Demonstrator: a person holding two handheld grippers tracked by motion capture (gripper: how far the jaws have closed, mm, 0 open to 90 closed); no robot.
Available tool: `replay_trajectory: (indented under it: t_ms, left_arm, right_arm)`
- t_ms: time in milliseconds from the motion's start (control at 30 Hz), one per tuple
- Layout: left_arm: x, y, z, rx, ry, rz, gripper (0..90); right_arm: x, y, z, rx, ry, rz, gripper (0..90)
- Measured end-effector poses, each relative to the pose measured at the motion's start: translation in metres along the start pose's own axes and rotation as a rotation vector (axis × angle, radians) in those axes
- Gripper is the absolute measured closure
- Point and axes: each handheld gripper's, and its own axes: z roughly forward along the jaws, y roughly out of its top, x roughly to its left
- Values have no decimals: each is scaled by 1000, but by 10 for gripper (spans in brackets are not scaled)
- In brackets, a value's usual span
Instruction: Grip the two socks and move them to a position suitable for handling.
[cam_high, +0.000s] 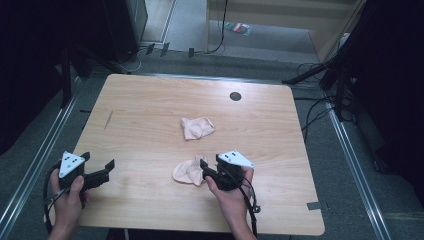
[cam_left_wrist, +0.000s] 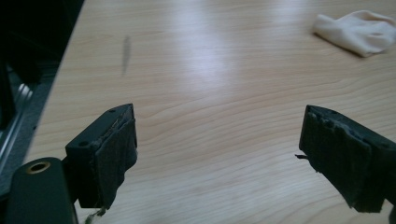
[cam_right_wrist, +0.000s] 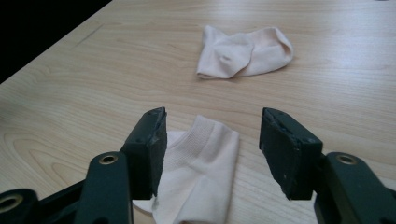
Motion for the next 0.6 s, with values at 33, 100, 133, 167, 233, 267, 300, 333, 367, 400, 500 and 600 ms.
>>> replay_trajectory:
  t_ms: [33, 100, 133, 167, 233, 267, 300, 333, 367, 400, 500, 600]
  left_arm:
    - [0, 0, 0, 0, 0, 0, 122]
    - [-12, 4, 3, -1, -19, 8, 122]
    - [-17, 6, 5, 1, -31, 15, 122]
    - [-28, 10, 9, 3, -64, 17, 123]
    - [-39, 12, 13, 10, -100, 33, 123]
    - [-52, 15, 18, 15, -125, 44, 123]
    - [-59, 16, 21, 18, -143, 52, 123]
    - [-66, 18, 24, 20, -162, 59, 123]
    - [-71, 19, 26, 21, -174, 62, 123]
    - [-71, 19, 26, 21, -174, 62, 123]
    - [-91, 23, 38, 37, -216, 54, 135]
    - [-100, 24, 43, 43, -241, 36, 149]
  right_arm:
    - [0, 0, 0, 0, 0, 0, 433]
    - [-2, 1, -2, -7, 5, 13, 454]
    - [-2, 0, -3, -8, 13, 15, 469]
    - [0, -2, -1, -1, 34, 5, 502]
    - [2, -3, -1, 8, 39, 5, 511]
    - [8, -7, 3, 23, 62, -15, 519]
    - [9, -8, 4, 23, 67, -22, 524]
    - [11, -9, 5, 28, 70, -21, 533]
    - [12, -10, 6, 30, 70, -24, 541]
    - [12, -11, 7, 31, 70, -24, 553]
    - [14, -14, 12, 41, 78, -25, 588]
    - [17, -19, 18, 64, 80, -42, 622]
